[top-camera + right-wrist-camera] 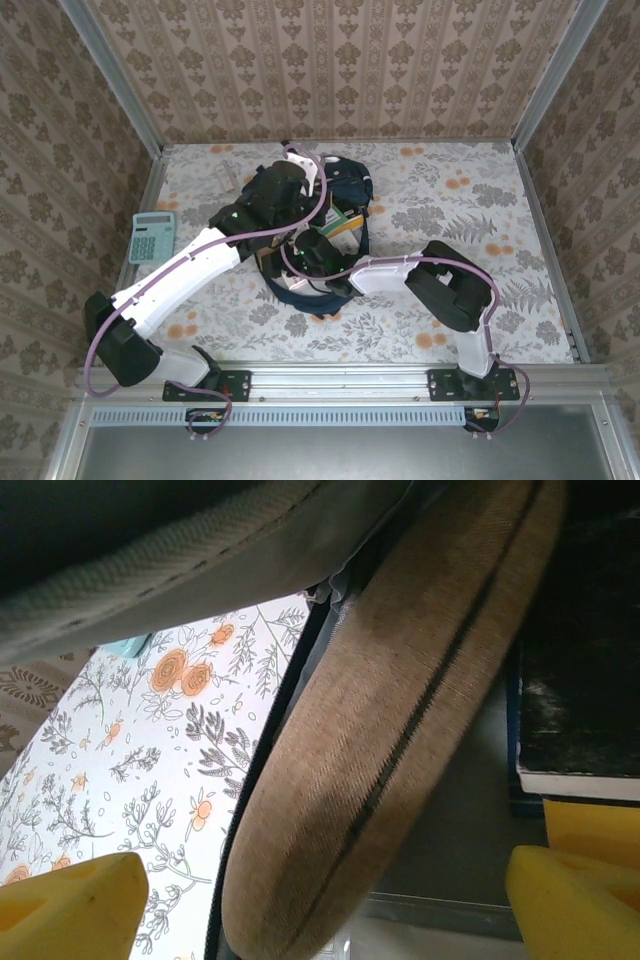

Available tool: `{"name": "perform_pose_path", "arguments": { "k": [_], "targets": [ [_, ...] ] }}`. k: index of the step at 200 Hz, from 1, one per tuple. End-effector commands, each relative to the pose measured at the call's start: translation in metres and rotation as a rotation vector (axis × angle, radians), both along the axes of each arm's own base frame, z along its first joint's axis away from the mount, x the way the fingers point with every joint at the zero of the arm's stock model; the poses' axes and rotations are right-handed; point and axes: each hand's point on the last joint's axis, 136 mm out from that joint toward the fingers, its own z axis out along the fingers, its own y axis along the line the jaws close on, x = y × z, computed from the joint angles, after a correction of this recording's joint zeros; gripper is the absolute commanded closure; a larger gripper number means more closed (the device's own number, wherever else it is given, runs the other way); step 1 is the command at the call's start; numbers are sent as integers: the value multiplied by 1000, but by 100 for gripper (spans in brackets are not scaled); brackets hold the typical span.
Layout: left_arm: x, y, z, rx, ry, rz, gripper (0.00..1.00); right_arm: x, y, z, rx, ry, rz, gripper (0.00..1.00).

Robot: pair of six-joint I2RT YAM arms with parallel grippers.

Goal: Pack the student bag

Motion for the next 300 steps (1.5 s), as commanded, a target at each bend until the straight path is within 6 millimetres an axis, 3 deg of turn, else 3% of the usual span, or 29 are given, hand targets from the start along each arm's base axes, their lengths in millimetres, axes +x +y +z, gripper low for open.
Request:
{"name": "perform_pose_path", "arguments": {
  "k": [1, 26, 41, 76, 115, 147, 174, 186, 215, 218, 230, 259, 300],
  "targets": [
    [-3, -11, 60, -136, -125, -30, 96, 0, -17, 19, 7, -43, -47, 9],
    [-1, -10, 58, -133, -124, -26, 96, -12, -24, 19, -4, -50, -43, 22],
    [-1, -9, 57, -132, -122, -23, 96, -17, -26, 17, -7, -51, -41, 35],
    [-1, -8, 57, -134, -121, -23, 95, -29, -16, 8, 20, -37, -6, 77],
    [-2, -1, 45, -123, -110, -8, 95, -47, -30, 16, 23, -67, -16, 78],
    [-3, 3, 33, -120, -84, 0, 94, -64, -61, 22, 3, -79, -40, 78],
    [-7, 10, 27, -121, -72, 12, 72, -74, -89, 26, -49, -86, -65, 76],
    [-8, 16, 24, -111, -63, 33, 52, -75, -98, 27, -86, -80, -69, 75],
    [-12, 46, 16, -74, -41, 115, 28, -73, -119, 33, -92, -40, -120, 75],
    [-13, 49, 16, -70, -40, 122, 27, -72, -121, 43, -64, -47, -131, 75],
    [-16, 66, 10, -51, -32, 164, 20, -73, -128, 50, -34, -40, -158, 70],
    [-13, 134, -9, -23, 24, 358, 14, -77, -141, 54, -71, -1, -189, 69],
    [2, 234, -60, -1, 160, 666, 0, -81, -141, 80, -100, -27, -143, 64]
  ]
}}
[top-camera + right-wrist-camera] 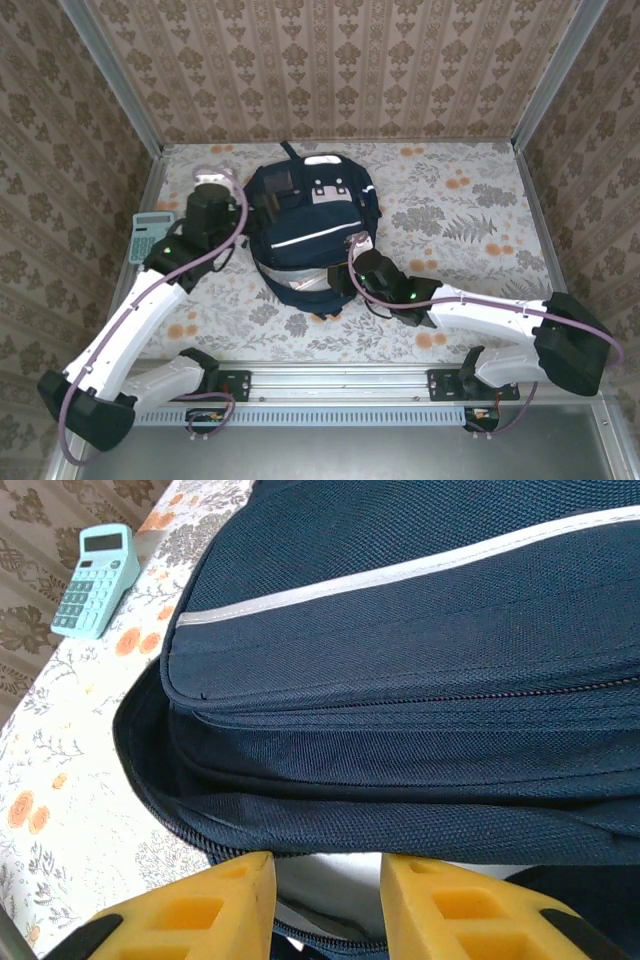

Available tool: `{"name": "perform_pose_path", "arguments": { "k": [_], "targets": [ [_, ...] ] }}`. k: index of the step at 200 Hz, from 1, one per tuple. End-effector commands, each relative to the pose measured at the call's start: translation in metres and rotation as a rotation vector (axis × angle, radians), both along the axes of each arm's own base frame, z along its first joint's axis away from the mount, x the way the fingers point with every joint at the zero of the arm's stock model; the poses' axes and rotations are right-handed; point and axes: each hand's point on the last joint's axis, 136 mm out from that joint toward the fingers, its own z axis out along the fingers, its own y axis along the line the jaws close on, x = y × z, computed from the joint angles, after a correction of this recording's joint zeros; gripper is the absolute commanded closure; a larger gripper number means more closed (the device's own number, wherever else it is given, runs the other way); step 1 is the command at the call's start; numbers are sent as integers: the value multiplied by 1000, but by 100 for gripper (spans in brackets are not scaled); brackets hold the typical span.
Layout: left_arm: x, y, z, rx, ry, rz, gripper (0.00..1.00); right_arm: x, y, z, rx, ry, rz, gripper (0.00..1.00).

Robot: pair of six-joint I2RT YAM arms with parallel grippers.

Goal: Pack the student bag

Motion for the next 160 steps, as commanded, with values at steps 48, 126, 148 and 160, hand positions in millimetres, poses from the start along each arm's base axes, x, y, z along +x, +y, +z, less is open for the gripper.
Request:
{"name": "perform_pose_path", "arguments": {
  "k": [48, 126, 148, 160],
  "targets": [
    [35, 113, -97, -125, 277, 376, 0, -5, -17, 44, -20, -147, 53, 42],
    [119, 153, -156, -23, 396, 528, 9, -11, -48, 63, 11, -194, -3, 9],
    [117, 181, -174, -28, 445, 604, 9, -13, -46, 65, 31, -187, 9, 7],
    [114, 193, -183, -59, 466, 632, 9, -14, -45, 64, 37, -183, 13, 6]
  ]
}}
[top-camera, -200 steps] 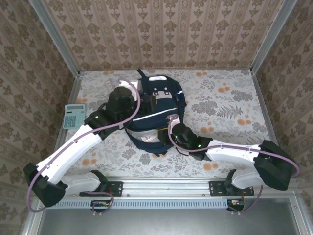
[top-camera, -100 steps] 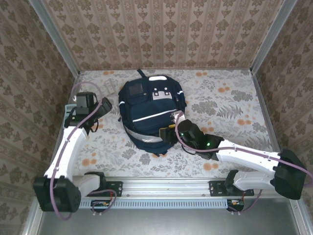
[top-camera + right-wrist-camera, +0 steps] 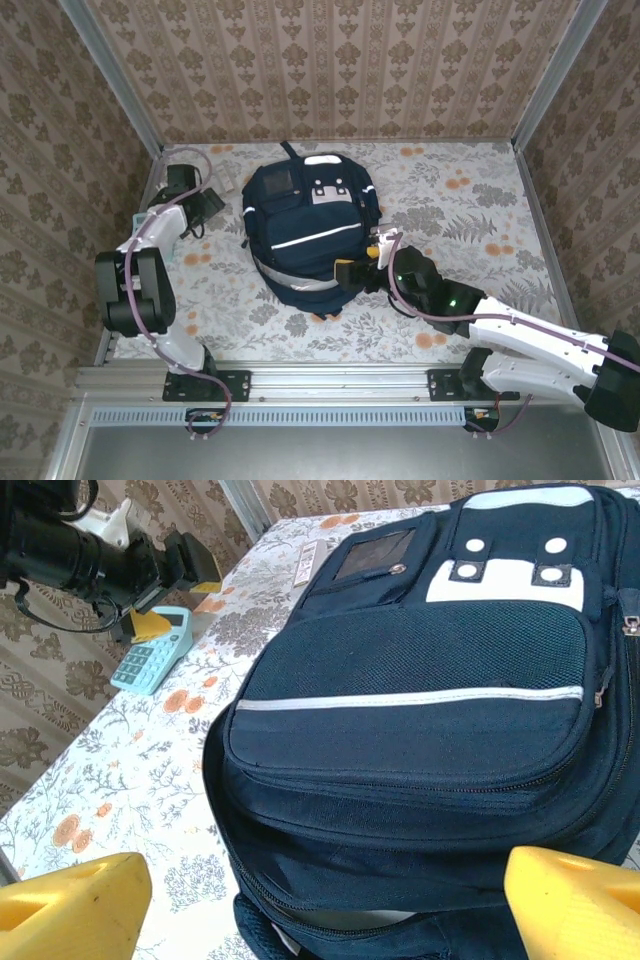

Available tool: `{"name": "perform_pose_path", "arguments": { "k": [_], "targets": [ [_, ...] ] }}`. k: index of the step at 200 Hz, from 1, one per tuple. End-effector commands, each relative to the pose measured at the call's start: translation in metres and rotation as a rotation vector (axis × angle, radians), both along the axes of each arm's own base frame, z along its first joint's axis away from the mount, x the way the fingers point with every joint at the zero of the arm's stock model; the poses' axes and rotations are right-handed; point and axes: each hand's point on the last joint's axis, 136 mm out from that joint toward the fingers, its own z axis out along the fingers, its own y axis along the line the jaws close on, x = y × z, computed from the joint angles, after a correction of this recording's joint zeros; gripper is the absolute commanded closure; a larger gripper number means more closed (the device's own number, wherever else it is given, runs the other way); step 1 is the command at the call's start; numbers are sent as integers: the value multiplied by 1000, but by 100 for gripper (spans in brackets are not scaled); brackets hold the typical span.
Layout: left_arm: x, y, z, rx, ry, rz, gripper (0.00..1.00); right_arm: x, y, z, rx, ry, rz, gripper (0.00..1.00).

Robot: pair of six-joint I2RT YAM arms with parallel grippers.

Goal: Pack the student bag

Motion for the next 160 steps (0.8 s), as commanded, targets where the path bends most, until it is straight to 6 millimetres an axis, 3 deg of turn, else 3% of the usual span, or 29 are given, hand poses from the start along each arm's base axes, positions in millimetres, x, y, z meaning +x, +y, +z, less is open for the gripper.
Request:
{"name": "perform_pose_path", "arguments": {
  "k": [1, 24, 56, 73, 114, 143, 160],
  "targets": [
    [-3, 36, -6, -2, 18, 116, 9, -2, -5, -5, -4, 9, -5, 6],
    [-6, 44, -23, -54, 36, 143, 8, -3, -2, -7, -1, 16, 6, 4],
    [-1, 53, -30, -93, 22, 172, 7, -3, -2, -7, 4, 13, 11, 3],
    [-1, 67, -31, -124, 11, 229, 7, -3, -2, -6, 11, 6, 9, 1],
    [8, 104, -8, -95, -30, 317, 6, 1, -2, -10, 6, 2, -2, 1],
    [23, 115, 3, -48, -42, 308, 5, 2, -2, -10, 6, 4, -2, 0],
    [32, 117, -1, -46, -23, 287, 5, 2, -1, -11, 7, 8, 3, 0]
  ]
}}
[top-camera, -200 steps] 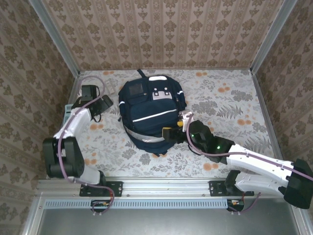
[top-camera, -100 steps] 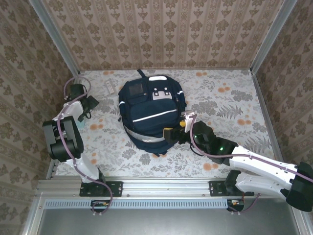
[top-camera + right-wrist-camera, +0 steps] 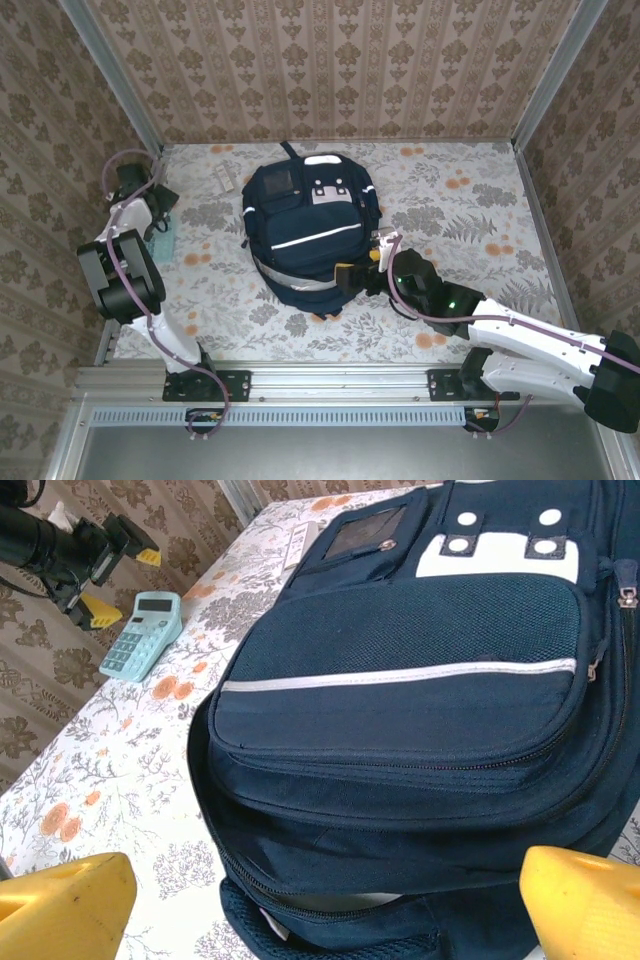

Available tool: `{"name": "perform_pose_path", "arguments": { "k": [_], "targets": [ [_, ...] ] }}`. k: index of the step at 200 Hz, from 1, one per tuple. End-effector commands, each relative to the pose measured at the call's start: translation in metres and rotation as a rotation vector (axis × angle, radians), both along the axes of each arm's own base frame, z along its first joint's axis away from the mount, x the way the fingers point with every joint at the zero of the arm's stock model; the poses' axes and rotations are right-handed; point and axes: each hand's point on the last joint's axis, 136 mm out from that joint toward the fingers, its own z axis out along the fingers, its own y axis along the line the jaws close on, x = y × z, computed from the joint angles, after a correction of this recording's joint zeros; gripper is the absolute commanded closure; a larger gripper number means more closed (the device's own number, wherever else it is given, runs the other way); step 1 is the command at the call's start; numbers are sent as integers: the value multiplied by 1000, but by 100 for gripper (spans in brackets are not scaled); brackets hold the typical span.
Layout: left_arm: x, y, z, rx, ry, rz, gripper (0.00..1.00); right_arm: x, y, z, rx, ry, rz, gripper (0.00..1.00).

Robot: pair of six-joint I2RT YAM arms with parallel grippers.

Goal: Pack the student bag

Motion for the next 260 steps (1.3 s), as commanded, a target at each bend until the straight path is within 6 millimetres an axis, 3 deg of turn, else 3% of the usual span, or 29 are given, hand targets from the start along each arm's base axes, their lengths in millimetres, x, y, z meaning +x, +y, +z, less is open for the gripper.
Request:
{"name": "perform_pose_path", "arguments": {
  "k": [1, 19, 54, 111, 137, 167, 193, 260],
  "targets": [
    [9, 7, -5, 21, 40, -16, 5, 3, 3, 2, 13, -12, 6, 0],
    [17, 10, -13, 15, 58, -15, 5, 4, 4, 0, 6, -6, 10, 0],
    [35, 22, -12, 53, 80, -25, 4, 5, 1, 0, -2, -14, 3, 0],
    [32, 49, -5, 185, 159, 42, 3, 9, 3, -5, -1, 9, 4, 0],
    [31, 54, -16, 176, 199, 47, 4, 10, 6, -6, 1, 20, 13, 0],
    [30, 49, -33, 129, 232, 39, 5, 9, 6, -5, 9, 19, 18, 1],
    [25, 42, -29, 110, 223, 39, 7, 7, 6, -1, 20, 16, 21, 0],
    [8, 0, -46, 15, 226, 10, 7, 2, 3, 8, 51, 7, 31, 0]
  ]
}}
